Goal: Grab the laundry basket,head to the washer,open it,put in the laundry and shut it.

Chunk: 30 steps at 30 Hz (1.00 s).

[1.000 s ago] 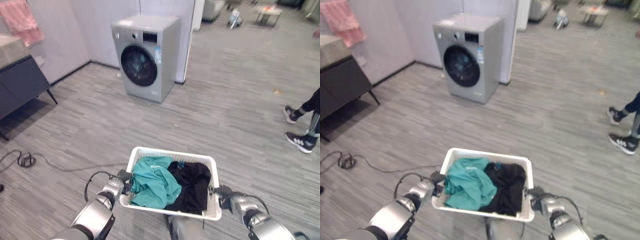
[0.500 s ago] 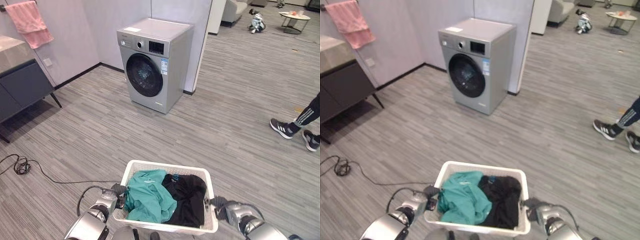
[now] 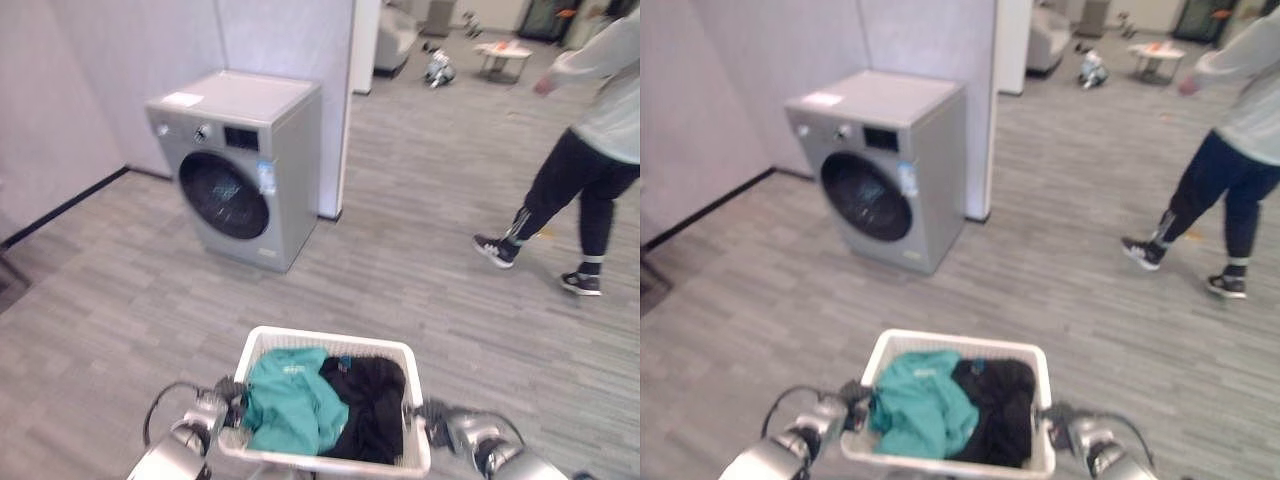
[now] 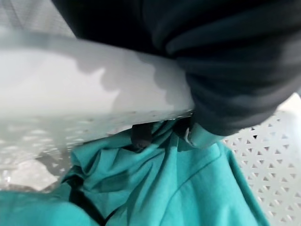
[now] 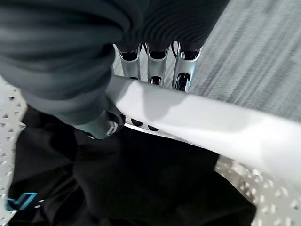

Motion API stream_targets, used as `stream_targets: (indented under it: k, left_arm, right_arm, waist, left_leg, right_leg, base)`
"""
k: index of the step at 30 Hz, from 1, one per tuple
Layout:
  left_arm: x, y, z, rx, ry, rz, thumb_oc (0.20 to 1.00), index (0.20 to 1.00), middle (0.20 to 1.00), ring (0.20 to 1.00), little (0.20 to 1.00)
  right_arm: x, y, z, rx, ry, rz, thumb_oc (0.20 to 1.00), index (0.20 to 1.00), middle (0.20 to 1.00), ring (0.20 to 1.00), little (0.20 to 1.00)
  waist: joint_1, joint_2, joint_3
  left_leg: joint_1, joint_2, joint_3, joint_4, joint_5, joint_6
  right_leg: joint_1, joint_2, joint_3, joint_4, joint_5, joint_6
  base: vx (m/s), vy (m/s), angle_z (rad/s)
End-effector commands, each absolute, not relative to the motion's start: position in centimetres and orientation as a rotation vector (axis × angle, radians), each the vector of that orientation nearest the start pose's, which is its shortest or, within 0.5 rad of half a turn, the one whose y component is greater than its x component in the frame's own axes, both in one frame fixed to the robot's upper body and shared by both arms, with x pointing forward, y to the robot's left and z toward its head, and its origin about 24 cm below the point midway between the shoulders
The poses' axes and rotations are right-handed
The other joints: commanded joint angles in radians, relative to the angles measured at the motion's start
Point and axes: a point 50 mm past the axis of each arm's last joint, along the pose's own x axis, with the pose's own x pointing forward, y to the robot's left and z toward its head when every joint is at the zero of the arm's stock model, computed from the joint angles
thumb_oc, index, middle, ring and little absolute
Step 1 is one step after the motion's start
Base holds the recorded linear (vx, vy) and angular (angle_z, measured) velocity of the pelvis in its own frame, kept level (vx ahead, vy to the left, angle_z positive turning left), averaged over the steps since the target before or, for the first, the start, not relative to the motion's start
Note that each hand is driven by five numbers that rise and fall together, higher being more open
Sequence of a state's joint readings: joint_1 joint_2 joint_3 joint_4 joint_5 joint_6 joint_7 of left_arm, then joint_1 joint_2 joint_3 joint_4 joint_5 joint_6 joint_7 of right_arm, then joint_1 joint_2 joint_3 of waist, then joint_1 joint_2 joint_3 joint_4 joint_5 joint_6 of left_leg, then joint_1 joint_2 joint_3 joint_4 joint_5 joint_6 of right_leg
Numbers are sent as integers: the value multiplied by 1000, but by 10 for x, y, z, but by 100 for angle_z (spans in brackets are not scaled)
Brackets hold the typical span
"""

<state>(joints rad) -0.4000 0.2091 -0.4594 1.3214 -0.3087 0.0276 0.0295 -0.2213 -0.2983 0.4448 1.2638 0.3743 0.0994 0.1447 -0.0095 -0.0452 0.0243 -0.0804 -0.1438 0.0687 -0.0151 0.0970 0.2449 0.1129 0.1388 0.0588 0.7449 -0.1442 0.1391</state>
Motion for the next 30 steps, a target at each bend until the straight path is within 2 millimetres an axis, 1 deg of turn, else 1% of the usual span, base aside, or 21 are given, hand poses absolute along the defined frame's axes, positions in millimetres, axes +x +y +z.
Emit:
stream_targets:
  k: [1,2,3,4,5,6,7,8,9,10,11,12,15,16,19,20,21,22,24,26,30]
  left_arm:
    - [247,189,-104,220,887,-37,200,200,200,200,200]
    - [247,189,-104,220,887,-37,200,200,200,200,200]
    - [248,189,-104,219,887,-34,200,200,200,200,200]
    - [254,187,-100,225,877,-45,200,200,200,200,200]
    - [257,186,-98,227,871,-51,200,200,200,200,200]
    - [260,185,-96,232,860,-51,200,200,200,200,200]
    - [279,182,-81,272,793,-53,200,200,200,200,200]
    - [272,185,-87,272,829,-52,200,200,200,200,200]
    - [270,186,-88,269,836,-64,200,200,200,200,200]
    - [271,182,-88,255,827,-72,200,200,200,200,200]
    - [270,181,-89,233,822,-67,200,200,200,200,200]
    - [268,180,-90,220,823,-69,200,200,200,200,200]
    - [260,178,-97,198,851,-63,200,200,200,200,200]
    - [260,178,-97,198,851,-63,200,200,200,200,200]
    - [248,178,-105,196,904,-64,200,200,200,200,200]
    - [248,178,-105,196,904,-64,200,200,200,200,200]
    - [242,181,-110,207,933,-68,200,200,200,200,200]
    - [242,181,-110,207,933,-68,200,200,200,200,200]
    - [236,184,-113,211,960,-64,200,200,200,200,200]
    - [234,185,-114,214,967,-66,200,200,200,200,200]
    - [233,192,-114,239,975,-67,200,200,200,200,200]
  right_arm:
    - [207,-215,-120,-65,1004,159,200,200,200,200,200]
    - [207,-215,-120,-65,1004,159,200,200,200,200,200]
    - [205,-214,-122,-63,1009,156,200,200,200,200,200]
    - [202,-217,-123,-52,1025,139,200,200,200,200,200]
    - [203,-218,-123,-47,1027,133,200,200,200,200,200]
    - [204,-218,-122,-51,1025,125,200,200,200,200,200]
    - [198,-219,-125,-92,1061,172,200,200,200,200,200]
    - [200,-228,-123,-67,1046,92,200,200,200,200,200]
    - [199,-230,-123,-62,1044,88,200,200,200,200,200]
    - [198,-229,-124,-58,1048,85,200,200,200,200,200]
    - [196,-229,-124,-47,1050,88,200,200,200,200,200]
    - [194,-230,-125,-45,1051,88,200,200,200,200,200]
    - [185,-240,-127,-46,1064,55,200,200,200,200,200]
    - [185,-240,-127,-46,1064,55,200,200,200,200,200]
    - [175,-247,-130,-65,1100,41,200,200,200,200,200]
    - [175,-247,-130,-65,1100,41,200,200,200,200,200]
    - [170,-248,-132,-67,1118,38,200,200,200,200,200]
    - [170,-248,-132,-67,1118,38,200,200,200,200,200]
    - [163,-248,-135,-68,1144,44,200,200,200,200,200]
    - [161,-248,-136,-66,1153,45,200,200,200,200,200]
    - [161,-242,-138,-63,1161,73,200,200,200,200,200]
  waist:
    - [10,72,33]
    - [6,66,36]
    - [-1,76,41]
    - [-23,84,52]
    - [-25,81,49]
    - [-32,67,58]
    - [-31,56,59]
    - [-29,54,66]
    - [-19,45,61]
    - [-15,39,57]
    - [-6,32,43]
    - [-4,28,36]
    - [-2,25,18]
    - [-3,25,18]
    - [3,24,12]
    - [3,24,12]
    - [12,22,10]
    - [12,22,10]
    - [29,17,10]
    - [35,15,10]
    - [66,3,13]
  left_leg:
    - [11,129,22,-27,46,-205]
    - [14,123,21,-28,46,-204]
    - [46,123,10,-43,36,-200]
    - [101,116,-27,-70,24,-206]
    - [110,114,-32,-72,19,-213]
    - [128,100,-42,-72,5,-220]
    - [125,97,-47,-72,-3,-228]
    - [127,100,-67,-63,3,-229]
    - [122,100,-60,-66,-2,-233]
    - [122,96,-62,-68,-8,-233]
    - [125,95,-53,-69,-16,-236]
    - [126,89,-54,-70,-18,-236]
    - [135,84,-63,-72,-32,-239]
    - [135,84,-64,-72,-32,-239]
    - [138,82,-80,-72,-42,-239]
    - [138,82,-80,-72,-42,-239]
    - [136,79,-95,-72,-45,-239]
    - [136,79,-95,-72,-45,-239]
    - [131,74,-116,-72,-44,-241]
    - [130,72,-123,-72,-44,-243]
    - [122,70,-149,-72,-43,-245]
  right_leg:
    - [-102,-117,52,-93,339,40]
    - [-102,-122,50,-85,332,40]
    - [-150,-134,13,-75,285,21]
    - [-223,-121,-42,-217,166,-25]
    - [-237,-119,-55,-314,146,-30]
    - [-229,-141,-89,-490,160,-31]
    - [-210,-153,-101,-584,163,-33]
    - [-177,-153,-51,-568,178,-19]
    - [-163,-149,-49,-605,168,-26]
    - [-143,-151,-48,-656,165,-30]
    - [-109,-160,-67,-702,167,-32]
    - [-84,-161,-69,-737,174,-34]
    - [-37,-166,-83,-791,181,-39]
    - [-37,-166,-83,-791,181,-39]
    - [-22,-169,-101,-796,172,-41]
    - [-22,-169,-101,-796,172,-41]
    - [-18,-173,-114,-795,167,-42]
    - [-18,-173,-114,-795,167,-42]
    - [-12,-177,-134,-802,166,-40]
    - [-8,-179,-140,-806,167,-38]
    - [-2,-184,-162,-819,168,-34]
  base:
    - [172,137,20]
    - [185,122,32]
    - [323,102,46]
    - [416,97,43]
    - [404,0,60]
    - [263,-85,53]
    - [214,-106,46]
    - [143,-85,34]
    - [116,-65,76]
    - [138,-62,68]
    - [164,-61,61]
    - [167,-51,21]
    - [145,-8,22]
    - [101,14,-1]
    - [71,6,-8]
    - [73,5,-8]
    - [38,0,5]
    - [70,7,15]
    - [42,8,16]
    - [38,1,28]
    - [57,-1,27]
